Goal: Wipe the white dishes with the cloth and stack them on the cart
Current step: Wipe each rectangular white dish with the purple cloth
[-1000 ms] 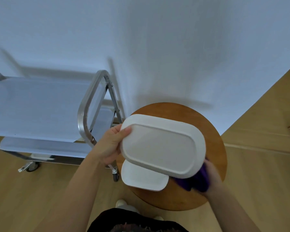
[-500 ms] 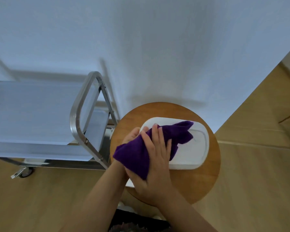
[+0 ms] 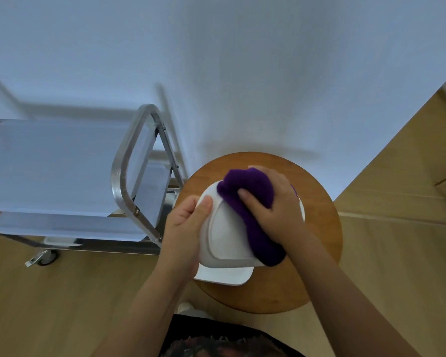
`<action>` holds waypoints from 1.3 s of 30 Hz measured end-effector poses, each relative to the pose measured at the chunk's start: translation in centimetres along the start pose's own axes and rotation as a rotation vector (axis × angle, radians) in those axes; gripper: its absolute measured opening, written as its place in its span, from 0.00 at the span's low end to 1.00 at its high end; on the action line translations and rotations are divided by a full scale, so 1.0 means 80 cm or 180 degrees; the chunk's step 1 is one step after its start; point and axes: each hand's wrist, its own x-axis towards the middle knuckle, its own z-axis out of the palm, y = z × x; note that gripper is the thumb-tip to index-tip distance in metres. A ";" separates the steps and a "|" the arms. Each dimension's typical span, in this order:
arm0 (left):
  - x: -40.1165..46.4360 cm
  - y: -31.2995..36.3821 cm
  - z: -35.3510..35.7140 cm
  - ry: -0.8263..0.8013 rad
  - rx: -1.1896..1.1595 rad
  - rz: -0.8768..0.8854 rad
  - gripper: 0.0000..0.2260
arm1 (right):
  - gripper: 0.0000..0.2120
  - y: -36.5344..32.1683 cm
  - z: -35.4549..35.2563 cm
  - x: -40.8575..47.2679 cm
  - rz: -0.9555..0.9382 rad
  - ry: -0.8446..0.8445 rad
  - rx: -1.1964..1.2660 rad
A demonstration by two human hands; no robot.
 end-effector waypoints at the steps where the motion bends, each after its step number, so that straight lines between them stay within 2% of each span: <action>1: 0.000 0.004 -0.003 -0.0024 0.0089 0.0075 0.10 | 0.19 0.007 -0.007 0.000 0.0119 -0.0116 0.0046; 4: 0.003 0.013 -0.009 0.0103 0.0115 0.0145 0.10 | 0.18 0.019 -0.023 -0.003 0.0499 -0.0128 0.0129; 8: 0.010 0.013 -0.010 0.0289 -0.0117 0.0046 0.11 | 0.16 0.026 -0.027 -0.008 0.1384 0.0427 0.0581; 11: 0.017 0.004 -0.009 0.0532 -0.0418 -0.0145 0.09 | 0.17 0.030 -0.015 -0.017 0.1818 0.0917 0.0884; 15: 0.016 -0.011 0.004 0.0717 -0.0787 -0.0301 0.13 | 0.20 0.039 -0.002 -0.026 0.2630 0.0972 0.1933; 18: 0.012 -0.018 0.018 0.0849 -0.0951 -0.0271 0.10 | 0.26 0.042 0.010 -0.032 0.2818 0.1133 0.2062; 20: 0.009 -0.020 0.033 0.0779 -0.0875 -0.0243 0.11 | 0.29 0.034 0.027 -0.039 0.3024 0.1363 0.2381; 23: 0.010 -0.016 0.038 0.0319 -0.0940 -0.0476 0.19 | 0.25 0.028 0.041 -0.041 0.3332 0.1410 0.2963; 26: 0.027 0.000 0.002 -0.0699 -0.1069 -0.1149 0.24 | 0.23 0.042 0.022 -0.031 0.3008 0.1324 0.2548; 28: 0.036 0.003 -0.013 -0.1146 -0.1233 -0.1693 0.26 | 0.23 0.050 0.010 -0.023 0.2780 0.1217 0.2197; 30: 0.037 -0.002 -0.006 -0.1140 -0.1386 -0.1889 0.25 | 0.27 0.049 0.015 -0.019 0.2694 0.1063 0.1953; 32: 0.037 -0.010 0.013 -0.0928 -0.1355 -0.1717 0.26 | 0.30 0.041 0.030 -0.019 0.2605 0.0898 0.1614; 35: 0.038 -0.014 0.034 -0.0630 -0.0996 -0.1527 0.29 | 0.28 0.025 0.059 -0.028 0.2457 0.0626 0.1307; 39: 0.036 -0.028 0.040 -0.0530 0.0220 -0.1388 0.14 | 0.21 -0.002 0.088 -0.040 0.2203 0.0453 0.1339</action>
